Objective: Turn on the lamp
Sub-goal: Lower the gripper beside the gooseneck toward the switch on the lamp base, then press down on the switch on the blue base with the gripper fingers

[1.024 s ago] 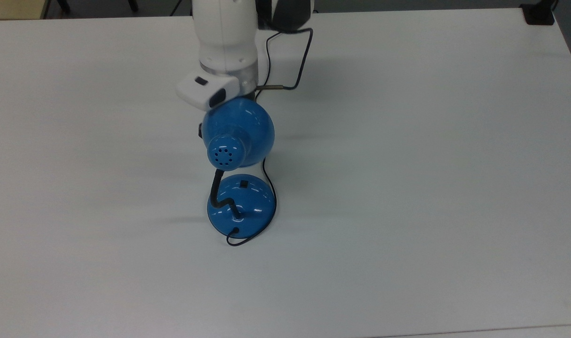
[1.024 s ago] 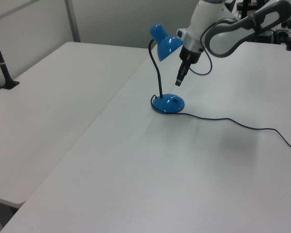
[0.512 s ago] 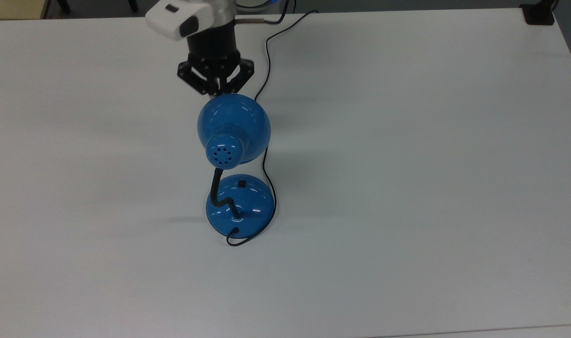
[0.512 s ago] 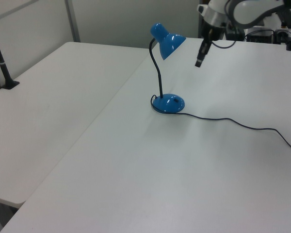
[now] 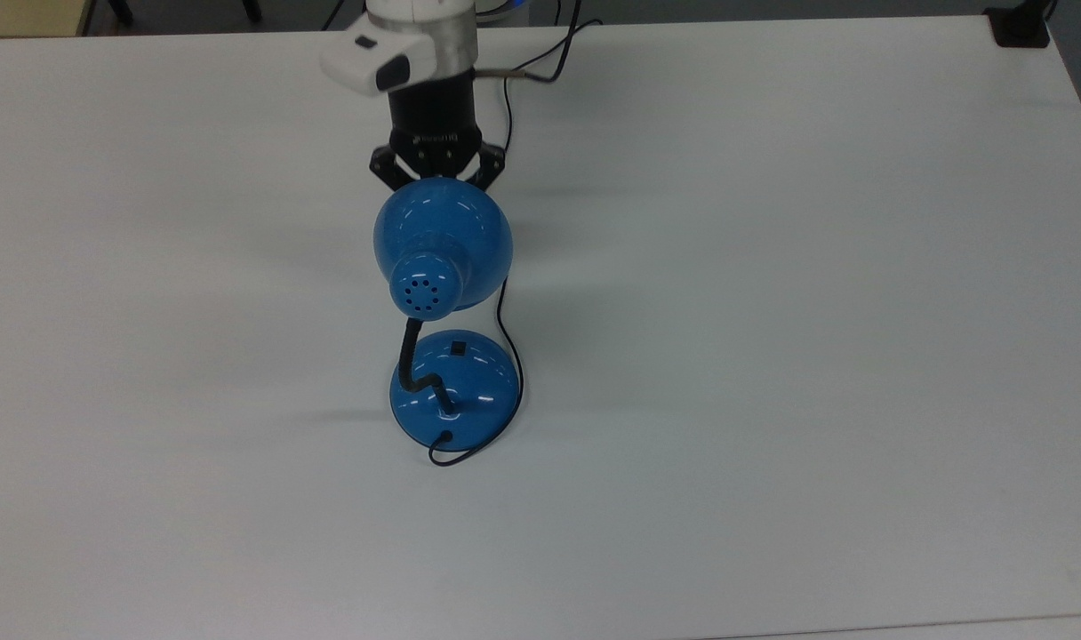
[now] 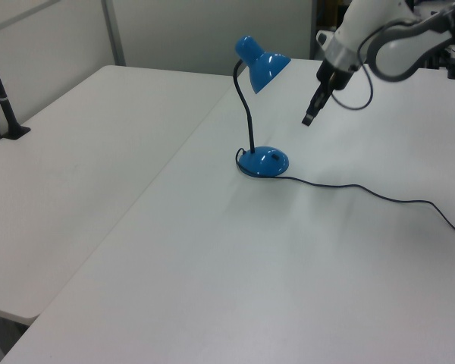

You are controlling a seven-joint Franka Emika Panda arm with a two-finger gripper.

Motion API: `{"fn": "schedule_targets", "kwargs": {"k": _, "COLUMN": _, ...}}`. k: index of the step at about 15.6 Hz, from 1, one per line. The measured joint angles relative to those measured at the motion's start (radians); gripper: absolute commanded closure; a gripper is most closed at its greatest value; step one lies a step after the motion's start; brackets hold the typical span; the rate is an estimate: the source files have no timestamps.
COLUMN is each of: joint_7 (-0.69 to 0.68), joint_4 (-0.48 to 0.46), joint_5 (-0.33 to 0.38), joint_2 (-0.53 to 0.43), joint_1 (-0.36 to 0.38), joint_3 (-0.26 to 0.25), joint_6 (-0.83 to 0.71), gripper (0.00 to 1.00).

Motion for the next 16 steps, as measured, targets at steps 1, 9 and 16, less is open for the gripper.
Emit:
{"fn": "schedule_targets", "kwargs": {"k": 1, "joint_7": 0.002, "joint_4": 0.000, "joint_5": 0.000, "joint_2": 0.029, "joint_1": 0.000, "joint_3": 0.001, "joint_6": 0.046, "gripper": 1.00}}
{"fn": "schedule_targets", "kwargs": {"k": 9, "joint_7": 0.051, "joint_4": 0.098, "joint_5": 0.000, "joint_2": 0.203, "joint_1": 0.003, "joint_3": 0.009, "joint_6": 0.197, "gripper": 1.00}}
{"fn": "schedule_targets", "kwargs": {"k": 16, "joint_7": 0.051, "joint_4": 0.160, "joint_5": 0.000, "joint_2": 0.284, "joint_1": 0.004, "joint_3": 0.010, "joint_6": 0.197, "gripper": 1.00}}
